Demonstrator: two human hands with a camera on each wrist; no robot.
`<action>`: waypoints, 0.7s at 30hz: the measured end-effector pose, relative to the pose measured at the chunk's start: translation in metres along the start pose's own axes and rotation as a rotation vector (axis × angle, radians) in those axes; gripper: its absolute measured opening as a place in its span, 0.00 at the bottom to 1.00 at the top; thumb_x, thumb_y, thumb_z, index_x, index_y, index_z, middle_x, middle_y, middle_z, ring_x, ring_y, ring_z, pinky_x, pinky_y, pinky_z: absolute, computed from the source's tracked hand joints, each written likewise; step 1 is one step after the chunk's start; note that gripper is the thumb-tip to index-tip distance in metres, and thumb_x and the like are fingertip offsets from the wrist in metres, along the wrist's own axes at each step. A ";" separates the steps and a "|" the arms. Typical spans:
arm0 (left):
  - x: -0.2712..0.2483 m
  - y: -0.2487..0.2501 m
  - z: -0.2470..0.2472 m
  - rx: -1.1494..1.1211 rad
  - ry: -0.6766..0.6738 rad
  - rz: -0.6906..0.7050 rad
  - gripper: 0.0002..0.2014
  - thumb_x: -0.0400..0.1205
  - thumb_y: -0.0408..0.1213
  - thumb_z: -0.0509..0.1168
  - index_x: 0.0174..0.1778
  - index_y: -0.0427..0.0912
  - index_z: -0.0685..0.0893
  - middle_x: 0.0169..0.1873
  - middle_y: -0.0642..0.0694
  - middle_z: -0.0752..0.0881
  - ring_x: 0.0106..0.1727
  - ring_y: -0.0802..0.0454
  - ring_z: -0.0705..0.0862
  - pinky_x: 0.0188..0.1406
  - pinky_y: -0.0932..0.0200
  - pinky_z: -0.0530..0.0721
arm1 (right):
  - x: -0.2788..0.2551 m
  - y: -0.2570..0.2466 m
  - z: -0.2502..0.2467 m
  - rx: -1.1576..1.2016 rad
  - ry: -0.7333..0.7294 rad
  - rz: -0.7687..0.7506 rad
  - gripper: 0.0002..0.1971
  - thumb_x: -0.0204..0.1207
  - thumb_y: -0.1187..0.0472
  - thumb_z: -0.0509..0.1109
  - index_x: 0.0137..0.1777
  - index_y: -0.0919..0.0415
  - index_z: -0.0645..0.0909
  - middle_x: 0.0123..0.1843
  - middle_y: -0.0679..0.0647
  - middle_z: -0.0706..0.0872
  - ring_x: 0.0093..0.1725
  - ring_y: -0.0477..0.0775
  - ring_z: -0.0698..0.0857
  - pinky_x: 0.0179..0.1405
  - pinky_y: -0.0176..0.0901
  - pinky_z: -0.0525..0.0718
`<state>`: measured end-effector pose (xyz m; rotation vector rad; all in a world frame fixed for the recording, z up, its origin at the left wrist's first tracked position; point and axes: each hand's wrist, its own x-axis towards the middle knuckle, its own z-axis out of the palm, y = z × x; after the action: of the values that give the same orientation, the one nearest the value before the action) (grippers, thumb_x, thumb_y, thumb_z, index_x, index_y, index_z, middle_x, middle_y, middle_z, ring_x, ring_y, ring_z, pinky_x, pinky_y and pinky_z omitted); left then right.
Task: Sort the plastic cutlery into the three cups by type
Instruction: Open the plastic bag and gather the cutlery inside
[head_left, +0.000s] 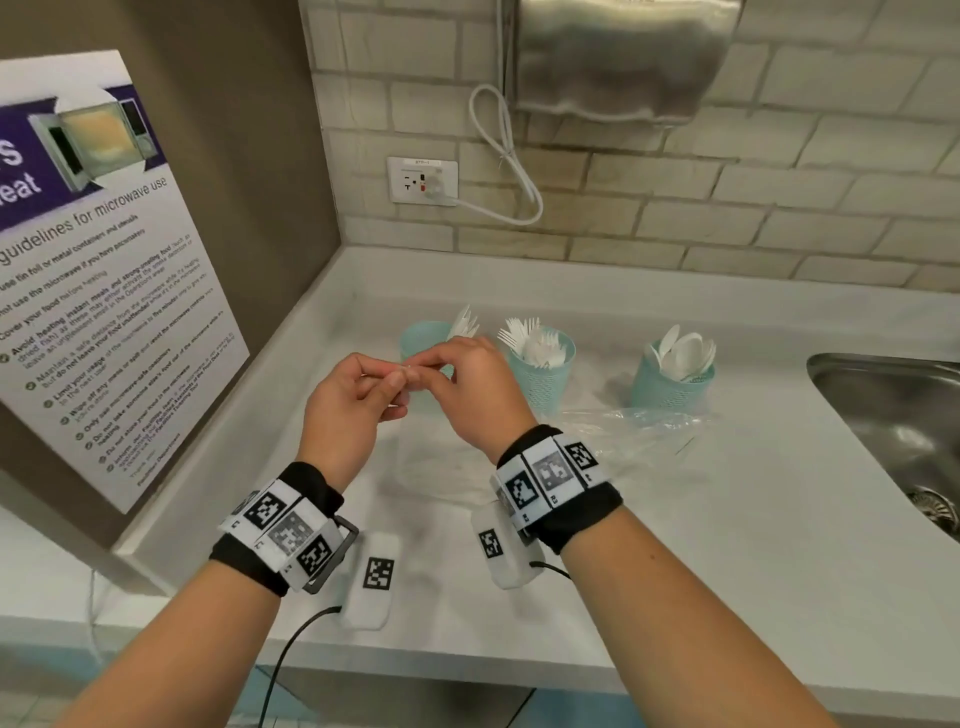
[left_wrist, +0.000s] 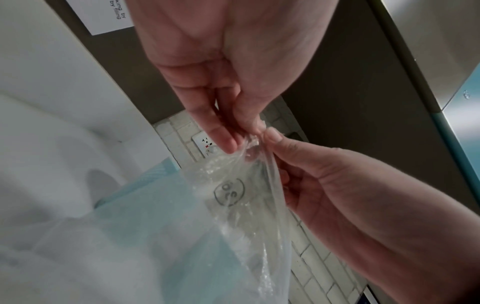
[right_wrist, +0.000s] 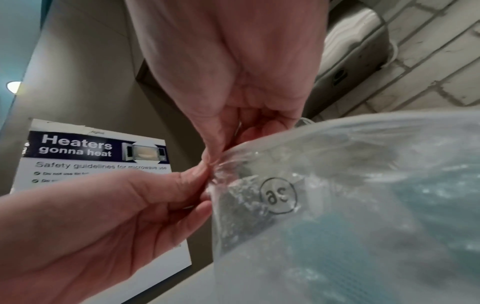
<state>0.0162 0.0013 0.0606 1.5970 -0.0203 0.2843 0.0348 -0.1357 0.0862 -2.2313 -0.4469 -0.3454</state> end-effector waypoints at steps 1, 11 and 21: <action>0.001 -0.001 -0.001 0.009 0.002 0.014 0.06 0.83 0.30 0.65 0.40 0.42 0.79 0.33 0.48 0.90 0.36 0.57 0.87 0.38 0.66 0.87 | -0.003 0.004 -0.003 -0.041 0.005 -0.001 0.09 0.78 0.53 0.69 0.50 0.53 0.89 0.49 0.51 0.90 0.53 0.51 0.77 0.56 0.42 0.73; 0.021 -0.024 -0.025 0.025 0.139 0.018 0.12 0.86 0.28 0.57 0.42 0.51 0.72 0.42 0.42 0.88 0.39 0.53 0.83 0.41 0.58 0.86 | -0.082 0.124 -0.124 -0.574 0.309 0.510 0.09 0.77 0.52 0.69 0.51 0.54 0.88 0.59 0.59 0.79 0.59 0.66 0.73 0.55 0.53 0.67; 0.006 -0.005 0.010 0.314 0.126 -0.058 0.19 0.74 0.41 0.74 0.31 0.47 0.66 0.33 0.49 0.80 0.36 0.49 0.80 0.41 0.55 0.78 | -0.072 0.123 -0.117 -0.040 0.006 0.344 0.08 0.78 0.52 0.69 0.53 0.50 0.88 0.58 0.51 0.80 0.60 0.47 0.78 0.60 0.31 0.75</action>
<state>0.0248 -0.0077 0.0571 1.8841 0.1753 0.3553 0.0112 -0.3142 0.0494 -2.2935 -0.0480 -0.1801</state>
